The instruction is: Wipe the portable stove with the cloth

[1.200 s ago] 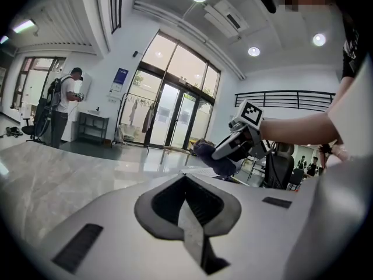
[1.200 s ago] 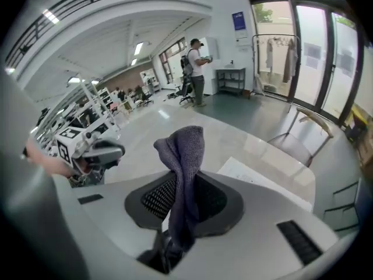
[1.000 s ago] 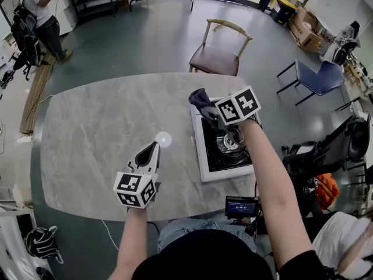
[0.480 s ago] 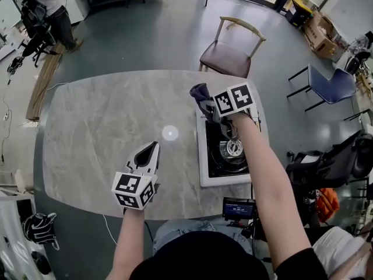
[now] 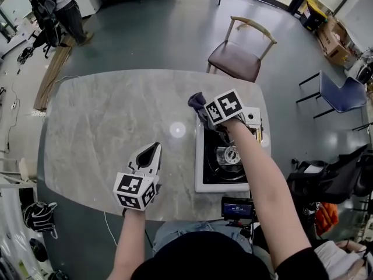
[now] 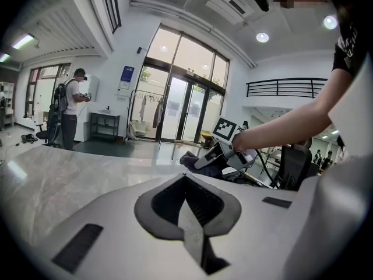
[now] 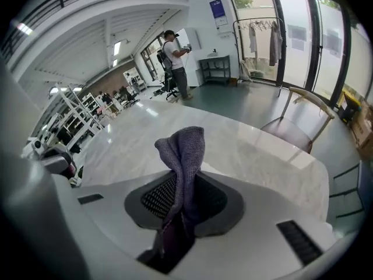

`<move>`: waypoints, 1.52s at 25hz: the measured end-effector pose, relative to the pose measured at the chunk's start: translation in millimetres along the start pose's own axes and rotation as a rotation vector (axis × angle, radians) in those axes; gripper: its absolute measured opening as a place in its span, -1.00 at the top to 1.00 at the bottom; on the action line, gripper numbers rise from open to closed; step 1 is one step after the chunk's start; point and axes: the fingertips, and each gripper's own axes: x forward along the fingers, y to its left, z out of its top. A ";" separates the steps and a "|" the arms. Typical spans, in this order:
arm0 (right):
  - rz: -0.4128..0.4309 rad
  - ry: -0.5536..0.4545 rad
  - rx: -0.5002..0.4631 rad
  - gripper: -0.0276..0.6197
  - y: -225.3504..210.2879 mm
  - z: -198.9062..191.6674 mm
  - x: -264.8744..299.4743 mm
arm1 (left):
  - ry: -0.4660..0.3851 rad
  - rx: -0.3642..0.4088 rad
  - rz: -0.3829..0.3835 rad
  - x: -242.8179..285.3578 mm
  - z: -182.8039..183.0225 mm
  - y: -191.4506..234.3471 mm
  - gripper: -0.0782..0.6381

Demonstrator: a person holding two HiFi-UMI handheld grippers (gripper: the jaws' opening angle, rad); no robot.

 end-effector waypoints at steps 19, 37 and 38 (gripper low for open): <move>-0.009 -0.003 -0.109 0.62 -20.7 -13.5 -13.6 | 0.007 0.019 0.013 22.7 -0.2 -35.7 0.75; -0.064 -0.036 -0.038 0.62 -91.4 -56.1 -57.9 | 0.013 0.048 -0.028 52.1 0.1 -89.4 0.75; -0.068 -0.037 -0.035 0.62 -95.9 -58.9 -60.6 | 0.013 0.049 -0.030 54.2 0.0 -92.9 0.75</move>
